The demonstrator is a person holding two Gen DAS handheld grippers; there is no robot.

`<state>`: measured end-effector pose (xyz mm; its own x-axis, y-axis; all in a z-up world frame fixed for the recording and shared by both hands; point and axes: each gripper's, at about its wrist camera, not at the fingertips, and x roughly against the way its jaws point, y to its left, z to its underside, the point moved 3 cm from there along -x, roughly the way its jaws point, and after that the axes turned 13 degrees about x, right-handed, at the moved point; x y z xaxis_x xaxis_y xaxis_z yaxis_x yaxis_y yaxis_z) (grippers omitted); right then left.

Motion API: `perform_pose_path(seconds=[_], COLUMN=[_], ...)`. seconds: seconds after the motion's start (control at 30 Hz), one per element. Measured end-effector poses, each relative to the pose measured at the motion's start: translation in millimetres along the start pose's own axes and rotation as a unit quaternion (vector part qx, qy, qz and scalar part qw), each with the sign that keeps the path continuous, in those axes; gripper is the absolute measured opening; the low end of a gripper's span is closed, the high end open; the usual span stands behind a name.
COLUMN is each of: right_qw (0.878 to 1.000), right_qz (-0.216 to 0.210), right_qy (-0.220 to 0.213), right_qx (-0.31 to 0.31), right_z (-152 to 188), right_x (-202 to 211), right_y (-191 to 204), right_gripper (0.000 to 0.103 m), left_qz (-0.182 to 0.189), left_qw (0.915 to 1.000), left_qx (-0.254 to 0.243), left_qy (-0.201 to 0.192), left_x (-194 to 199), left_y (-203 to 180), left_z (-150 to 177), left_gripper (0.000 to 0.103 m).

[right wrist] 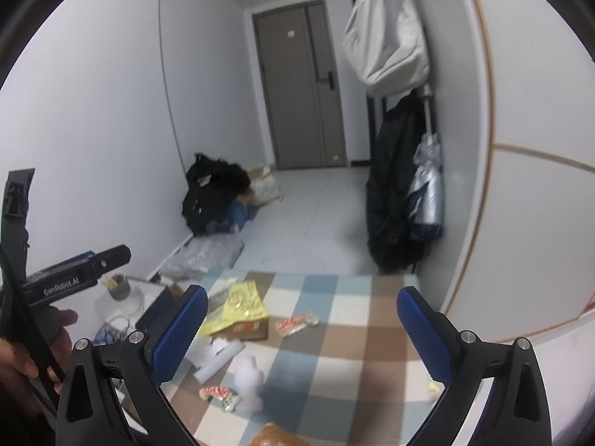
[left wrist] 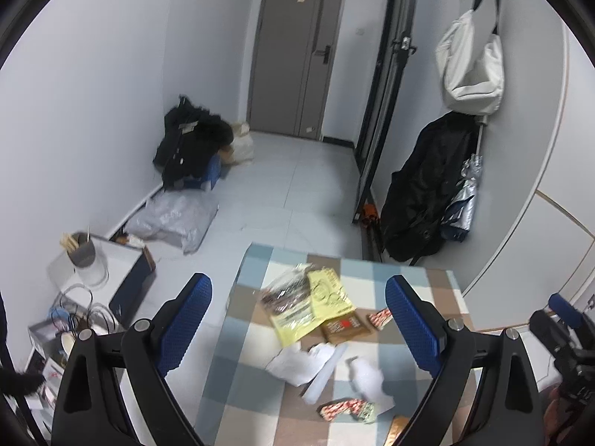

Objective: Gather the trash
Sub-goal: 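Move both grippers back over the table, then lower the right gripper onto the red-and-white snack wrapper and close it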

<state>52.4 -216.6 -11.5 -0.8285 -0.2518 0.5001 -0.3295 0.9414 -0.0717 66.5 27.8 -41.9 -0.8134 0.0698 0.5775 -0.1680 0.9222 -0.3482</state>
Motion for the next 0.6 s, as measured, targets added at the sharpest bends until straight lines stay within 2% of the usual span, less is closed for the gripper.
perform_pose_path(seconds=[0.33, 0.6], right_qw=[0.997, 0.99], right_qz=[-0.026, -0.059], right_qy=[0.064, 0.119], right_qx=[0.016, 0.057], right_z=[30, 58], right_x=[-44, -76], right_y=[35, 62], right_gripper=[0.103, 0.103], left_qz=[0.012, 0.02], left_qw=[0.9988, 0.9959], left_qx=[0.023, 0.033], left_qy=[0.041, 0.082], left_x=[-10, -19], left_y=[42, 60], left_z=[7, 10], left_gripper=[0.093, 0.093])
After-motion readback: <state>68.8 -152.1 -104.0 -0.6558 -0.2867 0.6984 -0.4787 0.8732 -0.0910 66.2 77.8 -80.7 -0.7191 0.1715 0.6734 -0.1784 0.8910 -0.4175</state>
